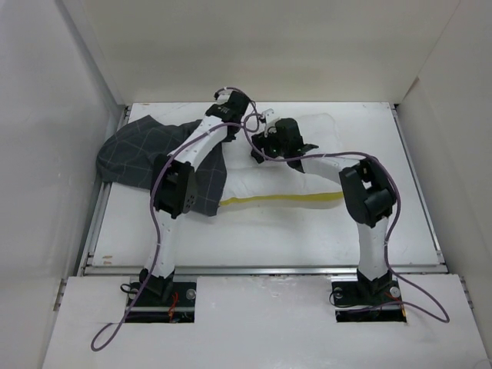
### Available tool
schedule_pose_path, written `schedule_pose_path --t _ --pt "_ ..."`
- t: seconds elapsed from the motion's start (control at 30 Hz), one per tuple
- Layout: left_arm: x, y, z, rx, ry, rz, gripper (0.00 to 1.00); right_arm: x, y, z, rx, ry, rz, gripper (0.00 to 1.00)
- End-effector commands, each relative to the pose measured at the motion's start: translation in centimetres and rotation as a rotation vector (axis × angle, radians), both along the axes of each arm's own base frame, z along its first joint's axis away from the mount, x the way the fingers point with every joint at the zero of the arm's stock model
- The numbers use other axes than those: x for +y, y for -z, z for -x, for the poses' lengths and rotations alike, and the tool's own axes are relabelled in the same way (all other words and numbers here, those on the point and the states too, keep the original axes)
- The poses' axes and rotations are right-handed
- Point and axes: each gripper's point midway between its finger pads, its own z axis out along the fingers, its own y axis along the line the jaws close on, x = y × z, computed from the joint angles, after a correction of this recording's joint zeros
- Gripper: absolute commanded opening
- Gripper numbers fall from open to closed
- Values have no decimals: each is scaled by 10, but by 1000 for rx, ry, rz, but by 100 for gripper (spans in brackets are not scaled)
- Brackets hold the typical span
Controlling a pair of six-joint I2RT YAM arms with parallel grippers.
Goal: Put the pillow into the pillowcase
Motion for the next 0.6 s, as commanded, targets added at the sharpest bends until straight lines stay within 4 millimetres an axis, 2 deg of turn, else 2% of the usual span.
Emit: schedule_pose_path --t 0.0,0.03,0.07,0.1,0.13,0.17,0.2,0.23,0.3,0.33,0.37,0.4,0.43,0.47,0.5,0.53,0.57 --pt "-11 -10 -8 -9 54 20 11 12 37 15 132 -35 -22 70" --pt "-15 -12 -11 -17 62 39 9 12 49 22 177 -43 -16 55" --pt "-20 -13 -15 -22 93 46 8 15 45 21 177 -46 -32 29" --pt "-29 -16 -18 -29 130 85 8 19 52 25 189 -49 -33 5" --pt "-36 -23 -20 -43 162 113 6 22 47 25 183 -48 -62 0" --pt "-45 -27 -27 -72 195 143 6 26 37 26 165 -67 -95 0" --pt "-57 -35 -27 -88 250 161 6 26 38 37 175 -87 -122 0" --pt "-75 -40 -26 -89 320 211 6 33 -8 32 56 -107 -211 0" --pt "-111 -68 -22 -154 436 255 10 33 -45 40 -21 -114 -303 0" --pt "-124 -74 -21 -170 492 258 10 31 -57 46 -77 -131 -335 0" --pt "-142 -85 -14 -183 558 297 10 29 -89 53 -121 -130 -395 0" --pt "-165 -103 -6 -225 625 334 12 27 -99 58 -138 -130 -418 0" --pt "-180 -109 0 -233 683 363 12 21 -95 64 -131 -111 -423 0" --pt "-198 -121 14 -234 782 414 12 14 -123 68 -201 -95 -467 0" --pt "-216 -129 30 -233 835 440 12 8 -127 69 -200 -54 -502 0" --pt "-225 -131 36 -238 880 444 13 -2 -128 67 -214 15 -515 0" --pt "-234 -138 46 -243 918 454 17 -10 -119 72 -211 49 -526 0"
